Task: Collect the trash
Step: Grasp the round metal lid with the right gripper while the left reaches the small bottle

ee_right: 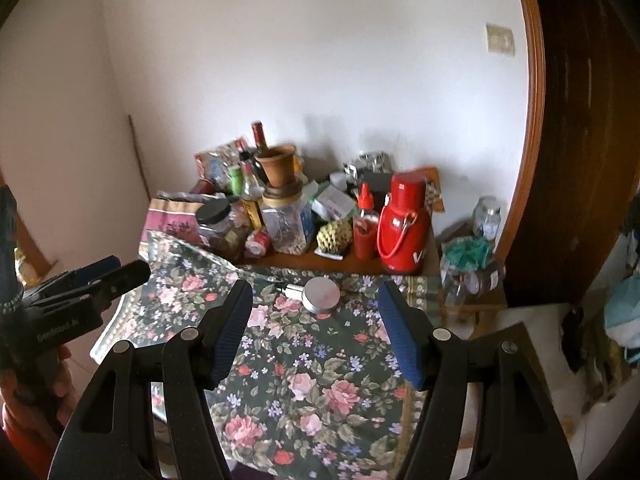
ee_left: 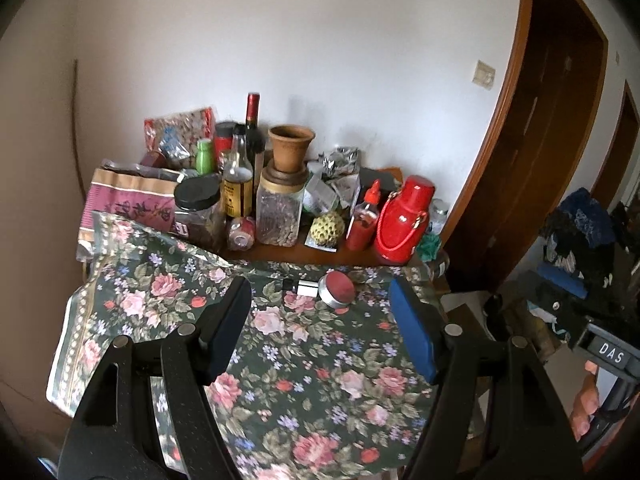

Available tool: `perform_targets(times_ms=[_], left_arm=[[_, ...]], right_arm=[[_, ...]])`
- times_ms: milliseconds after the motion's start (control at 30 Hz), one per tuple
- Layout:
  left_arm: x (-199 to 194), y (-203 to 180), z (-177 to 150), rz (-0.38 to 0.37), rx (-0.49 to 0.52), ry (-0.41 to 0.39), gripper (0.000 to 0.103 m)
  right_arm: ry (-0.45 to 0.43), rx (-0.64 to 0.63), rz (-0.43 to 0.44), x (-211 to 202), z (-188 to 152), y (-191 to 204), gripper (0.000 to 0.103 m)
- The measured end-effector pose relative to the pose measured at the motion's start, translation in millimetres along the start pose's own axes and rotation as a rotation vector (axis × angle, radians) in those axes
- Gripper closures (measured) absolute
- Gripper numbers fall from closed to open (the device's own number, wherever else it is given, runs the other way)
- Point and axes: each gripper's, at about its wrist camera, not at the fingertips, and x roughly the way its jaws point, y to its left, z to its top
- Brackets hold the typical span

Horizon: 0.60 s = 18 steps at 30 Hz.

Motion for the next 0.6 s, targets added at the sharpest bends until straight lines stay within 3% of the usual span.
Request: perform_targets(times_ms=[300,600], left_arm=[[103.1,79.8,28.8,-0.078,0.033,0.167,0.033],[201.8,110.6,0.8,-0.100,-0.013,0.325,0.033]], right_arm=[[0.169,0.177,-0.018,117.4,2.7,7.6,0.042],[0.386,0.308,0.029,264.2,-22.1,-24.8,0.042]])
